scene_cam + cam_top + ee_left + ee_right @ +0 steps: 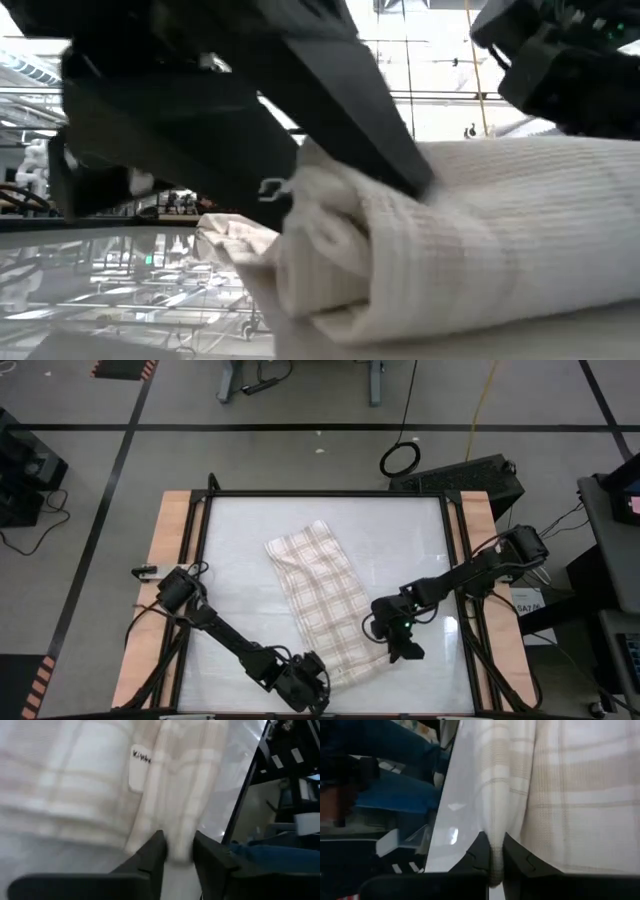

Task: Roll towel
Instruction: Roll the white-brown patterned towel

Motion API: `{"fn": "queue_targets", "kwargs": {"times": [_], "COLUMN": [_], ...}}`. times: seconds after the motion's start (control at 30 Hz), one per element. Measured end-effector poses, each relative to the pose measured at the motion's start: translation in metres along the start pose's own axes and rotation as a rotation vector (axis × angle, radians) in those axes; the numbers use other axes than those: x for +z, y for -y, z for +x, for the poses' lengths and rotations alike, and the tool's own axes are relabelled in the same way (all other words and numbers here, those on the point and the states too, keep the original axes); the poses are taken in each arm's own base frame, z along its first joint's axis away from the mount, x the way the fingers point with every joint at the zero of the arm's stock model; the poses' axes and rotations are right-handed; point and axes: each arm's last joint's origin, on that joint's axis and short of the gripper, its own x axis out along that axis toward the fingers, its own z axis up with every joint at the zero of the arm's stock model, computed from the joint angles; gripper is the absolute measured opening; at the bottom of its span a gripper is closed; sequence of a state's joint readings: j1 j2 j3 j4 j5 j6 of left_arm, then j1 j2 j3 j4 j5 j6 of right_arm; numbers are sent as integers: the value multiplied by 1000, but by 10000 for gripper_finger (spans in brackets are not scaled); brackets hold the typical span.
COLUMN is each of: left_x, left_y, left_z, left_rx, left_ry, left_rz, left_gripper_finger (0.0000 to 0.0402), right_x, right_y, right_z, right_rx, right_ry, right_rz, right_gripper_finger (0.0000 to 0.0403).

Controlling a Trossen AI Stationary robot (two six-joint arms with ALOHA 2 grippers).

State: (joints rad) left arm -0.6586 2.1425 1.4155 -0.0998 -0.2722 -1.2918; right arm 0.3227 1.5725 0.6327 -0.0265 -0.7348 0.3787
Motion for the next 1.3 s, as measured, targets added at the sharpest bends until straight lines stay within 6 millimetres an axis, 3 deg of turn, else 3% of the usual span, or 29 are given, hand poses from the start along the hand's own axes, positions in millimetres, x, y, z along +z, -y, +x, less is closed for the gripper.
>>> {"fn": "queue_targets", "kwargs": {"times": [0.27, 0.43, 0.57, 0.67, 0.87, 1.0, 1.17, 1.3], "left_x": [13, 29, 36, 35, 30, 18, 13, 18], "left_y": [3, 22, 36, 33, 25, 11, 1, -5], "left_z": [-28, -58, -67, -61, -41, -18, -4, 3], "left_rx": [75, 6, -63, -42, -12, 20, 61, 76], "left_ry": [-2, 131, 243, 248, 238, 168, 159, 143], "left_rz": [63, 224, 439, 496, 431, 427, 389, 384], "left_gripper_finger": [182, 190, 192, 204, 253, 270, 256, 200], "right_x": [-4, 0, 3, 5, 12, 13, 14, 14], "right_y": [17, 19, 23, 28, 34, 36, 36, 36], "right_z": [9, 3, -2, -7, -15, -17, -17, -17], "right_rx": [35, 35, 60, 63, 67, 68, 68, 69], "right_ry": [-59, -28, -14, 9, 67, 83, 83, 82], "right_rz": [84, 90, 143, 181, 257, 293, 323, 335], "right_gripper_finger": [9, 9, 9, 9, 9, 9, 9, 9]}}
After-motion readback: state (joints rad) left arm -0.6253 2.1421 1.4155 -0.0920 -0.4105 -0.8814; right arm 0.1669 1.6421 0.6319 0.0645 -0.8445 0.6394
